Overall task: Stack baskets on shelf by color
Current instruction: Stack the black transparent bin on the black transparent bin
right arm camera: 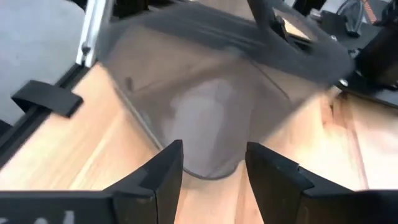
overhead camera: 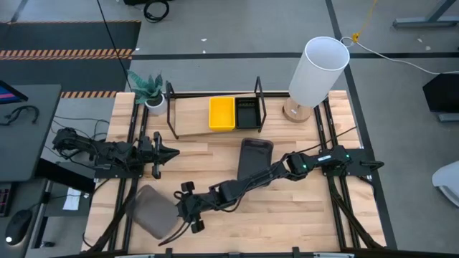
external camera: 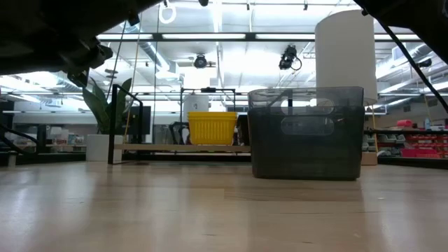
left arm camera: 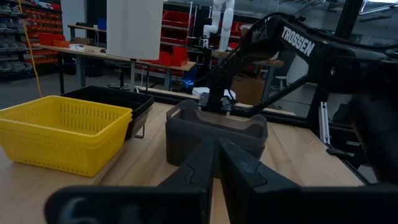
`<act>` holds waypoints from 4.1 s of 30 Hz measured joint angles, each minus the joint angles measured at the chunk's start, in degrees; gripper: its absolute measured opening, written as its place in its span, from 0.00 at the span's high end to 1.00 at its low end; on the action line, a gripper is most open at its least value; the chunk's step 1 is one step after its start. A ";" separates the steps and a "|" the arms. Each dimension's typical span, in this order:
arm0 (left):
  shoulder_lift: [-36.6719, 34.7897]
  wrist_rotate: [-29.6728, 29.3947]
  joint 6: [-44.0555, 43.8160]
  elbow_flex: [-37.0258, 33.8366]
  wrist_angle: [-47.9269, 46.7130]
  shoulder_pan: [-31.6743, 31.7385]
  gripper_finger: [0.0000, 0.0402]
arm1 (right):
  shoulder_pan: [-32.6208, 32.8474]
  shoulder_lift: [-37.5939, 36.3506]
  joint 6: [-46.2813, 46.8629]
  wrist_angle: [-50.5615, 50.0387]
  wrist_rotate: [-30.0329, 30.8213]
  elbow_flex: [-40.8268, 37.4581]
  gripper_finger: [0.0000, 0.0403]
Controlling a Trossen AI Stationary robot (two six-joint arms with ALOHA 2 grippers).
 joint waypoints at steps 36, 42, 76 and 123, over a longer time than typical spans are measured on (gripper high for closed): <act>0.00 -0.01 0.00 0.02 0.00 0.02 0.92 | 6.17 -4.88 9.54 3.55 -0.68 -2.98 0.58; 0.00 0.00 -0.02 0.02 0.00 0.02 0.91 | 5.19 -4.55 12.24 11.75 0.70 -10.05 0.58; 0.00 0.00 -0.02 0.02 0.00 0.00 0.91 | 3.03 -4.79 18.69 22.90 0.28 -21.29 0.58; 0.01 -0.01 -0.02 0.01 0.00 0.02 0.91 | 5.85 -15.07 16.24 24.60 3.97 -28.10 0.63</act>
